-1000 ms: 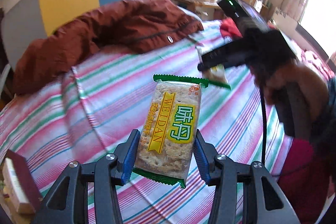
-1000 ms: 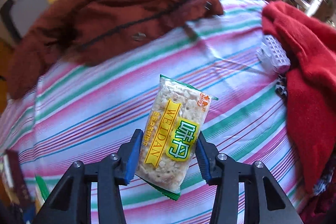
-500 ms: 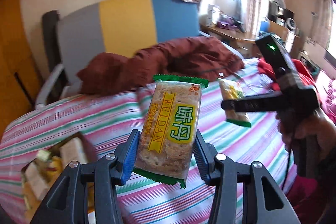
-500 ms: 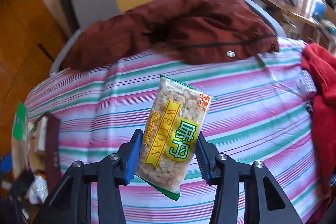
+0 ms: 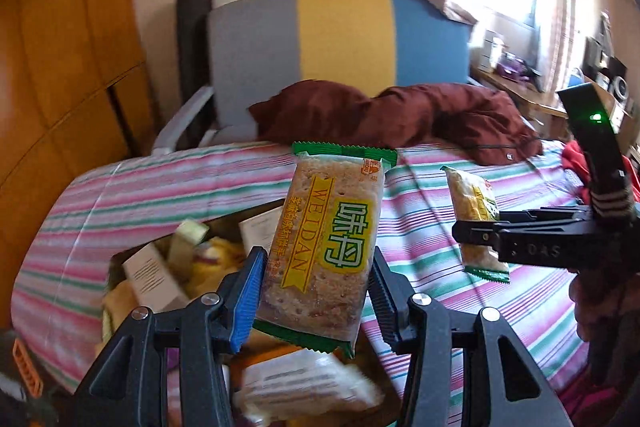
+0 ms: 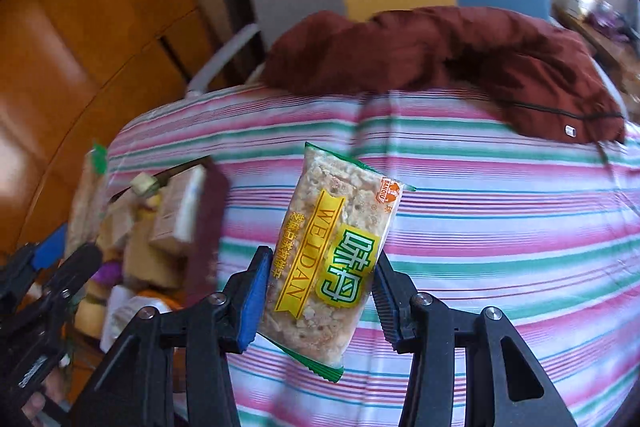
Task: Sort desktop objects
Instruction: 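Carry both WEIDAN snack bars into the gold tray and open both tools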
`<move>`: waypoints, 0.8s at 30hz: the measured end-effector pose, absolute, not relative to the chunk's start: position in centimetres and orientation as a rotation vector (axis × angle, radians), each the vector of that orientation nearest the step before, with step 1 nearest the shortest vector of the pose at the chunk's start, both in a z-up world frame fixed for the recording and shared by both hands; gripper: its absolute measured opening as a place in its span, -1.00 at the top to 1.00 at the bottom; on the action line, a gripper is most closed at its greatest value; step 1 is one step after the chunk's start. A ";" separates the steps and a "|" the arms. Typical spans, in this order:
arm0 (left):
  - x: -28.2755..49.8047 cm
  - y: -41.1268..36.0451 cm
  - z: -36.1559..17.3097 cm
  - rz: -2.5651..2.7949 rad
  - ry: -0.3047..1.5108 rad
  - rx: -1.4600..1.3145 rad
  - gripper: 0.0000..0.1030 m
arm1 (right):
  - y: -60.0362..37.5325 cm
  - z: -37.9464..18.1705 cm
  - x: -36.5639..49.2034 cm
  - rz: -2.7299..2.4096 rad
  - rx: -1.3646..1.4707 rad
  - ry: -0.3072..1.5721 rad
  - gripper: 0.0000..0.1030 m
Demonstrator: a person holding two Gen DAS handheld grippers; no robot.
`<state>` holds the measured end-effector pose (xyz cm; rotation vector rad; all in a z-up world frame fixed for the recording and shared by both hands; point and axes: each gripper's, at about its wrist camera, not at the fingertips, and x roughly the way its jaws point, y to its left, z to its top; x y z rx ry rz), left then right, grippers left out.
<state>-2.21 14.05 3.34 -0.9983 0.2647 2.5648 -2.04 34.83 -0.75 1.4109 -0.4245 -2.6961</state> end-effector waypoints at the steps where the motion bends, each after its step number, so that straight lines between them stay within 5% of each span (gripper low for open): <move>1: -2.3 13.4 3.2 2.575 0.255 -1.006 0.03 | 33.8 -0.7 -2.2 -2.680 1.403 -0.412 0.06; 24: -4.8 0.9 -3.2 2.705 0.022 -1.253 -0.05 | 18.2 -2.8 -5.8 -2.418 1.389 -0.219 0.00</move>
